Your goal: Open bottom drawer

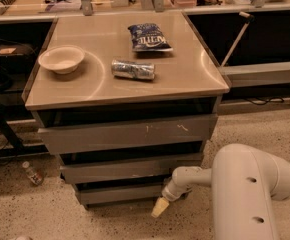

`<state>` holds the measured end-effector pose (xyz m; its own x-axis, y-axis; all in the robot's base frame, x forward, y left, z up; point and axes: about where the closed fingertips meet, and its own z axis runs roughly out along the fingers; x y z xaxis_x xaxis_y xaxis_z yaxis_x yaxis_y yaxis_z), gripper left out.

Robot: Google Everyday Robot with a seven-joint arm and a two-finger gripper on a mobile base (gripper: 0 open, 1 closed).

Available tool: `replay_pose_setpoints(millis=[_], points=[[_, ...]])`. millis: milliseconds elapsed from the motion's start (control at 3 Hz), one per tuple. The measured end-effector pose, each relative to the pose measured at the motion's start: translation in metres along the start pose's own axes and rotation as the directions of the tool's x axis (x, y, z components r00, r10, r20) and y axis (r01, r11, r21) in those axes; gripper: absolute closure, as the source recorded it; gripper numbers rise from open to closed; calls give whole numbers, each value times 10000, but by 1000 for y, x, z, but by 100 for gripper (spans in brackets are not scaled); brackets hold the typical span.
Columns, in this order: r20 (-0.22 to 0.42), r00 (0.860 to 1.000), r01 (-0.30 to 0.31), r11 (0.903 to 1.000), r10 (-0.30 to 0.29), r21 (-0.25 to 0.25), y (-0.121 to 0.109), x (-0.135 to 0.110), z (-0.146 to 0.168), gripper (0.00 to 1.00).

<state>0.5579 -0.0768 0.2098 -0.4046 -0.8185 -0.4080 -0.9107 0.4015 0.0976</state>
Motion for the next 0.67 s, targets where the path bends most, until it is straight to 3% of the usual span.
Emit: replay_pose_setpoints(millis=[667], points=[[4, 9999, 170, 9998, -170, 132, -16, 0, 11, 0]])
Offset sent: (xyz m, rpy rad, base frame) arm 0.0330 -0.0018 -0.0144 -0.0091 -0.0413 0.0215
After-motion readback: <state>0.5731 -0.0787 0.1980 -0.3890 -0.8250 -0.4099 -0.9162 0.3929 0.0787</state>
